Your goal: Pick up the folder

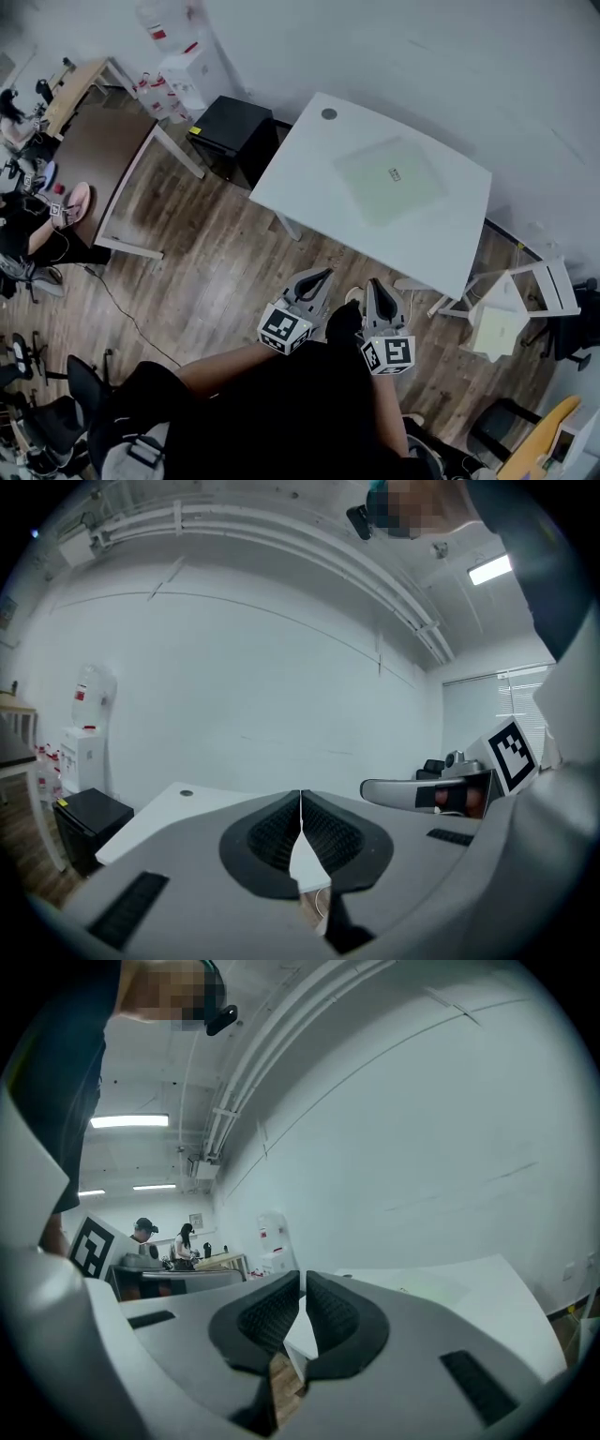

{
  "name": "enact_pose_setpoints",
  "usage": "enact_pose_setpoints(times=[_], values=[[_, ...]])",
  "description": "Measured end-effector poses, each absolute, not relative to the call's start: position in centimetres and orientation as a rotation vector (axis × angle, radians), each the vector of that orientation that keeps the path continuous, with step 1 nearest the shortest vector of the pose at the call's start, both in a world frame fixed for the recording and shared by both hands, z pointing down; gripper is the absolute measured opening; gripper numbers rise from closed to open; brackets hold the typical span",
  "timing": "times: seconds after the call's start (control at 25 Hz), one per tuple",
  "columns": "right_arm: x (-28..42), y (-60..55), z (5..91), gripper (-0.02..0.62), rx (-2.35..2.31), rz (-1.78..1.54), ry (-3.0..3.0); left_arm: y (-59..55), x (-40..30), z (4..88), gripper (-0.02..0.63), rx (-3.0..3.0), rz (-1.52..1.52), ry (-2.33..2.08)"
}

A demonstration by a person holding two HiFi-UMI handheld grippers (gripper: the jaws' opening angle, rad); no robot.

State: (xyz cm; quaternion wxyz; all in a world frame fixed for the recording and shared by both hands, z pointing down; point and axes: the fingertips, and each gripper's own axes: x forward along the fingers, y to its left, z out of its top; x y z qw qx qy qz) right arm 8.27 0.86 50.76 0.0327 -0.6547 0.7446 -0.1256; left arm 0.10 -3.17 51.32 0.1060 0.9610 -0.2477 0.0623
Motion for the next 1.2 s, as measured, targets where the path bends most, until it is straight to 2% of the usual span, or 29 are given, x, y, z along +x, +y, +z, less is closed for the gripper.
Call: enact_pose_setpoints(times=[0.48, 0.88, 1.2], values=[[20.6, -7.5, 52.2, 0.035, -2.009, -0.484, 2.298, -11.2, 9.3, 53.1, 0.016, 2.732, 0.251, -0.782], [26.7, -13.3, 58.0, 0.035, -1.927, -0.681, 2.421, -15.9, 13.6, 55.8, 0.017, 2.721, 0.302, -0.864], [32.7, -18.0, 63.3, 0.035, -1.962, -0.727, 2.539, -20.2, 15.0, 61.7, 0.018, 2.533, 0.411, -1.008]])
